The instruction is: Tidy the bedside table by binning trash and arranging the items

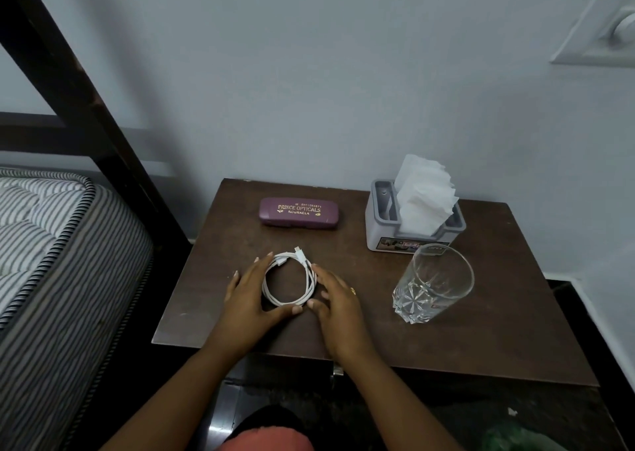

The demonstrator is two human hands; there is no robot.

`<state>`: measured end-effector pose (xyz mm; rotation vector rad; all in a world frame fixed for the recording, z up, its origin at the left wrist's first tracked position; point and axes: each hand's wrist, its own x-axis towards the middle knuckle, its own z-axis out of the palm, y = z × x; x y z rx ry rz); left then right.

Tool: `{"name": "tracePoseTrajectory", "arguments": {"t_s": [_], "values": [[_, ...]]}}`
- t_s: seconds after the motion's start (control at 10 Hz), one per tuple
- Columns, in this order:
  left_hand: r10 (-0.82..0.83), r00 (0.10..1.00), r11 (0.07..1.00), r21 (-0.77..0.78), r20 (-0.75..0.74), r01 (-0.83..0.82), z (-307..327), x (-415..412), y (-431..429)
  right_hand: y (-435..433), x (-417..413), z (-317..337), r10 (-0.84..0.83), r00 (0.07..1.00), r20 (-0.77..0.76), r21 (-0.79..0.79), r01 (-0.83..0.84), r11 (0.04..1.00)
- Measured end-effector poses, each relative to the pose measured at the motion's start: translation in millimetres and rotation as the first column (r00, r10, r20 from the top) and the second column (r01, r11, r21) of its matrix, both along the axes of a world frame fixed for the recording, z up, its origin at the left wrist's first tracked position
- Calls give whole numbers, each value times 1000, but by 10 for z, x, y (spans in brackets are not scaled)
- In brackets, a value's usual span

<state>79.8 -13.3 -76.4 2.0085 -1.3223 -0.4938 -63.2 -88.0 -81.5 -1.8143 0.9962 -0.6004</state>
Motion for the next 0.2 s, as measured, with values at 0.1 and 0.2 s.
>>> {"name": "tracePoseTrajectory", "arguments": {"t_s": [0.1, 0.2], "values": [[-3, 999, 999, 44, -48, 5, 49, 13, -30, -17, 26, 84, -15, 1000, 2, 38, 15, 999], [23, 996, 1000, -1, -81, -23, 21, -13, 46, 76, -84, 47, -26, 1000, -9, -10, 26, 1000]]}}
